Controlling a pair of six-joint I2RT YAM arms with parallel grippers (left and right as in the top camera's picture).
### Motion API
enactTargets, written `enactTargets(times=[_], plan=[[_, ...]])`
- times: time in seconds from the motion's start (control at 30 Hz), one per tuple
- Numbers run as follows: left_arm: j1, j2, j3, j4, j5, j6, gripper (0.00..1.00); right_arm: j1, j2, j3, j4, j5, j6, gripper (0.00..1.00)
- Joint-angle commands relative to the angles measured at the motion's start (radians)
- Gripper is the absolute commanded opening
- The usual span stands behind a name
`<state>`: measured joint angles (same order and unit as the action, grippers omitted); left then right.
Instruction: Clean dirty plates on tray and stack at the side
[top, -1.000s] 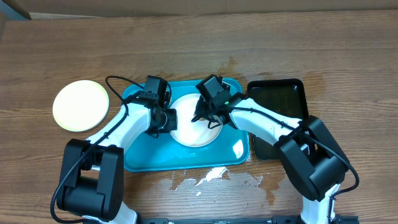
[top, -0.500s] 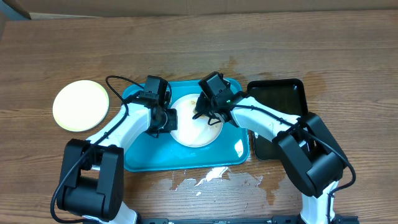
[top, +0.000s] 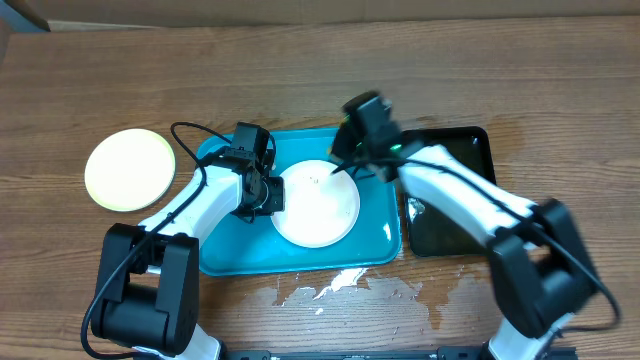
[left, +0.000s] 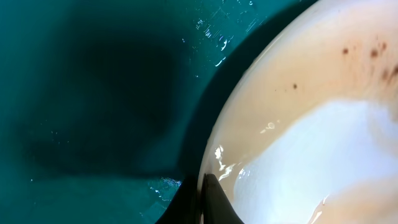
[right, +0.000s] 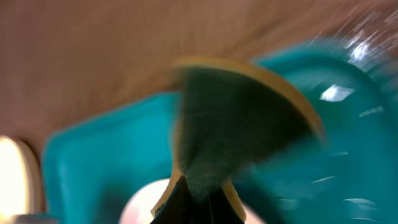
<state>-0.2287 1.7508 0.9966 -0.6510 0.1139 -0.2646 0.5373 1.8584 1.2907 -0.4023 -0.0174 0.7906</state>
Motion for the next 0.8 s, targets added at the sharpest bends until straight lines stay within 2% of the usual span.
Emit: enactTargets(times=[0.0, 0.23, 0.43, 0.77], plan=[[-0.001, 0.002, -0.013, -0.017, -0.045, 0.033, 0.04, -0.056, -0.109, 0.036, -0.038, 0.026, -0.073, 0.04], [-0.001, 0.002, -0.001, -0.032, -0.046, 0.033, 0.04, -0.174, -0.22, 0.036, -0.257, 0.027, -0.203, 0.04], [-0.001, 0.002, 0.104, -0.162, -0.081, 0.033, 0.04, -0.309, -0.229, 0.035, -0.506, 0.036, -0.222, 0.04], [-0.002, 0.002, 0.391, -0.382, -0.14, 0.031, 0.04, -0.443, -0.229, 0.035, -0.635, 0.06, -0.334, 0.04]])
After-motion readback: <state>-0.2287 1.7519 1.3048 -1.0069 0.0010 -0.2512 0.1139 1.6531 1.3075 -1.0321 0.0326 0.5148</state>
